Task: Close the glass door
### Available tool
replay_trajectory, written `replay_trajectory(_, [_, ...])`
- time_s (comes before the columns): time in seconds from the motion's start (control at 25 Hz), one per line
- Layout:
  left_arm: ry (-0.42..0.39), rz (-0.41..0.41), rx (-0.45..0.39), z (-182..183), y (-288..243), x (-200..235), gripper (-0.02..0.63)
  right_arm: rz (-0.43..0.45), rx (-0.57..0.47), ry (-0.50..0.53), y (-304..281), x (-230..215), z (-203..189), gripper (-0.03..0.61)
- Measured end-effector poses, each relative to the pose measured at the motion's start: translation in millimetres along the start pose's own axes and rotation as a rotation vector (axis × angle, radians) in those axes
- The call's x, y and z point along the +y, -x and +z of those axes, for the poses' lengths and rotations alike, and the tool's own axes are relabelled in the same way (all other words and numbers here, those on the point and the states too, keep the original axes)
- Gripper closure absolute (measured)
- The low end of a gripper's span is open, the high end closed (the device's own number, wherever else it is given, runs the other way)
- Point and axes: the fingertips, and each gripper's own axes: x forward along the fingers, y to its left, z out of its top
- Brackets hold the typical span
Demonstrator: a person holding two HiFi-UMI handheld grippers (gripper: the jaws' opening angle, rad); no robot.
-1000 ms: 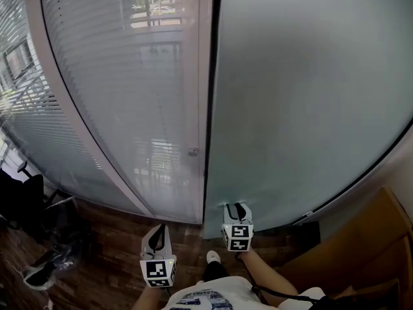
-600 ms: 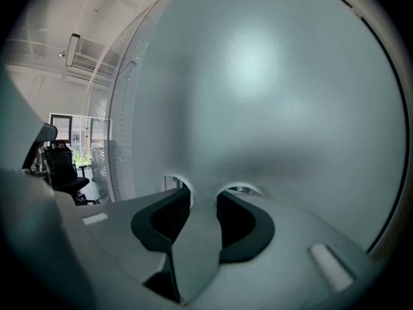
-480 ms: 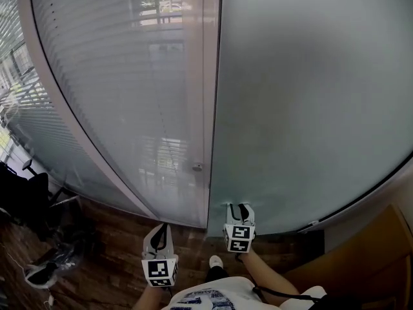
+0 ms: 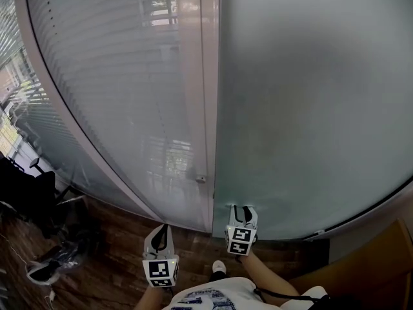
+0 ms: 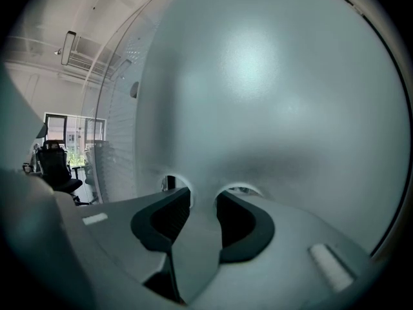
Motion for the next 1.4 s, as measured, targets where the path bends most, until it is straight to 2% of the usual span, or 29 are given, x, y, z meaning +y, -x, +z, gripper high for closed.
replay_trajectory(0.76, [-0.007, 0.043, 0.014, 8.6, -39.3, 1.0, 0.611, -0.022, -0.028, -0.008, -44.2, -12.3, 21.6, 0.448])
replay_trajectory(1.4, [-0.007, 0.024, 0.019, 8.3, -49.0, -5.7, 0.611, -0.003, -0.018, 0.001, -49.8, -12.8, 23.0, 0.448])
